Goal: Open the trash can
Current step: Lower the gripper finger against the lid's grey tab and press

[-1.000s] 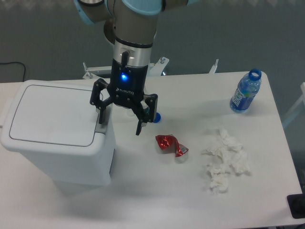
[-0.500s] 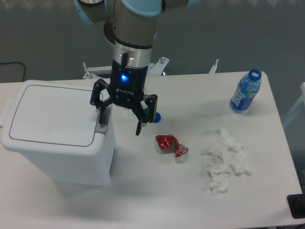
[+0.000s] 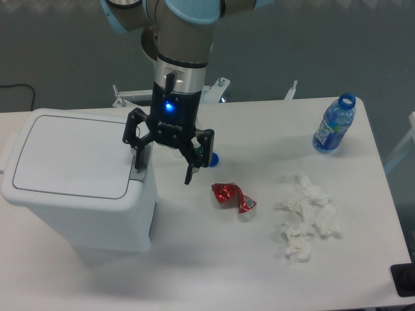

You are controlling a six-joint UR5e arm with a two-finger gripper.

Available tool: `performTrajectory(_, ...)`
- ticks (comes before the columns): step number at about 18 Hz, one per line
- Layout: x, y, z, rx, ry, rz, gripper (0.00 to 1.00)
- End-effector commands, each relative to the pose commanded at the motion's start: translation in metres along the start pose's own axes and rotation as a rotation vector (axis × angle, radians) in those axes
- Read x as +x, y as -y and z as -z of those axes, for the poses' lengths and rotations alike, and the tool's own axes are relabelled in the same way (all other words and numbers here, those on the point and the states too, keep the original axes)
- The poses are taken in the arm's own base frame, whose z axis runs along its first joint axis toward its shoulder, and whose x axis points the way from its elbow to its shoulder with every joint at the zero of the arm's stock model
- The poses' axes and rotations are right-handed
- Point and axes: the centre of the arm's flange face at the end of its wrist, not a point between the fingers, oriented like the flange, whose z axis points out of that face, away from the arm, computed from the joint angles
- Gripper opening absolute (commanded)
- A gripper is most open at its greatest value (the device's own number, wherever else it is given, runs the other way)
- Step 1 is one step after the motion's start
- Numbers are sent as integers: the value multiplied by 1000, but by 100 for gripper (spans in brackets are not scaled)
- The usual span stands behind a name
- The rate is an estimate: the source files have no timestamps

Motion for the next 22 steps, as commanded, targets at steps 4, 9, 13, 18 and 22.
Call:
performTrajectory(4,0,-2,-3,-5,-3,-19,100)
performTrajectory(9,0,-2,-2,-5,-3,-30,100)
performTrajectory(13,0,-2,-2,-5,-3,-30,100)
performTrajectory(18,0,-2,-2,-6,-4,-29,100)
performTrajectory(22,-1,0,1,1,0,-31,100)
